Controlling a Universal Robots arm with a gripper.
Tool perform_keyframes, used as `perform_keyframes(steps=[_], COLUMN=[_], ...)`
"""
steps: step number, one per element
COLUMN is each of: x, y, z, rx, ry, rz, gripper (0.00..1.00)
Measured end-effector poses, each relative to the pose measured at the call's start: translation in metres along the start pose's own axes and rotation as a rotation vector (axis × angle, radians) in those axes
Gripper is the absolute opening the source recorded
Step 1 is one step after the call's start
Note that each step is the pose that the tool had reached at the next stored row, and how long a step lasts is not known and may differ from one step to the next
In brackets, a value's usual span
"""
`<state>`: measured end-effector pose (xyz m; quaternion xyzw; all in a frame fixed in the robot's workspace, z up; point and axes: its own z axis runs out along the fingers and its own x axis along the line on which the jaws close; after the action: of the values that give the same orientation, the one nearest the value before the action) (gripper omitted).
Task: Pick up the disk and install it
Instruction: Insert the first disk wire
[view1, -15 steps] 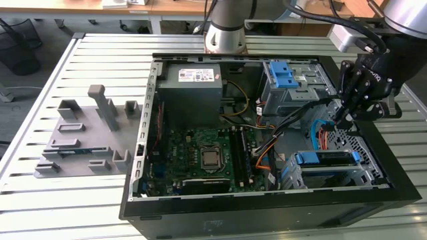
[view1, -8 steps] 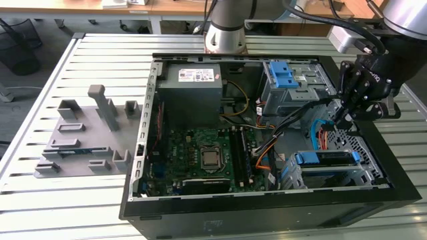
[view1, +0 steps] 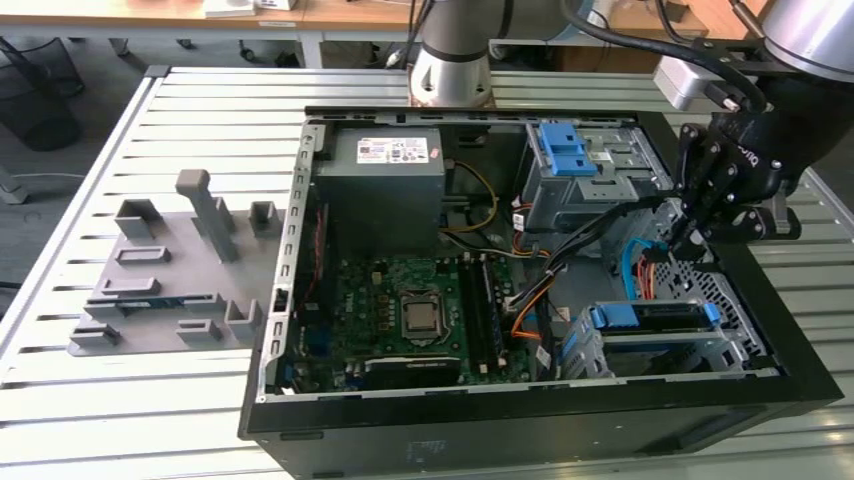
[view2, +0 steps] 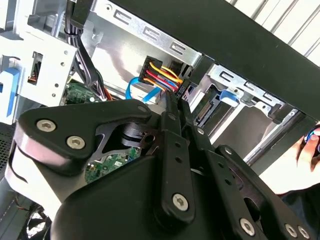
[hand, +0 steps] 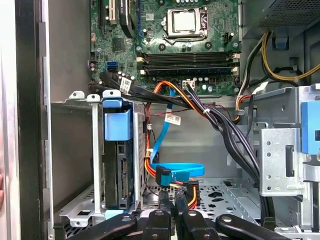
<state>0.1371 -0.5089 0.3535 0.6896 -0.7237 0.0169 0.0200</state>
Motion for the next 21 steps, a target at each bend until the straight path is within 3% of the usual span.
perform_keyframes(steps=[11,12,13,18,21], x=[0.0030,0.0028,0.0024,-0.0004,-0.0013], y=[0.0004,0.0005,0.0005,0.0006,-0.0014], z=[0.0002,-0.0004,-0.0014,-0.0081,-0.0083], rx=[0.0005,0.0006,0.0006,0.0007,0.0015], ry=[0.0012,0.0024,0.0033,0.0051,0.0222], rz=[0.000,0.000,0.000,0.000,0.001], gripper=[0.17,0.17,0.24,0.24,0.24])
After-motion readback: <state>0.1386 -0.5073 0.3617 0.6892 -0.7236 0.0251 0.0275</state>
